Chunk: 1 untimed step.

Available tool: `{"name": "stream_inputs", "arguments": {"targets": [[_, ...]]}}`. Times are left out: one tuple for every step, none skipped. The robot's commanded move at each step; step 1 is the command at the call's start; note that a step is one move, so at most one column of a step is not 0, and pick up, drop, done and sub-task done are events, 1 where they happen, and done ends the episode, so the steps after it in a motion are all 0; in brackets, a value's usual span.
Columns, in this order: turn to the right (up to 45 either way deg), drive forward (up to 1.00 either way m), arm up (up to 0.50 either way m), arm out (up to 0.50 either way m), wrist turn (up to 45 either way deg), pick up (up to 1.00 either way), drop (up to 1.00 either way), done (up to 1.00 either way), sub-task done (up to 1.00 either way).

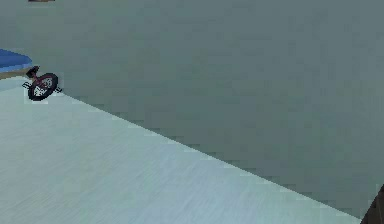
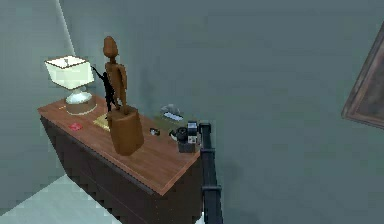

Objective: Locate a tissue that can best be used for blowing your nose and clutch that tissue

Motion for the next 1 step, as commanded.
{"name": "stream_inputs", "arguments": {"targets": [[0.0,0.0,0.0,0.0,0.0,0.0,0.0,1.0,0.0]]}}
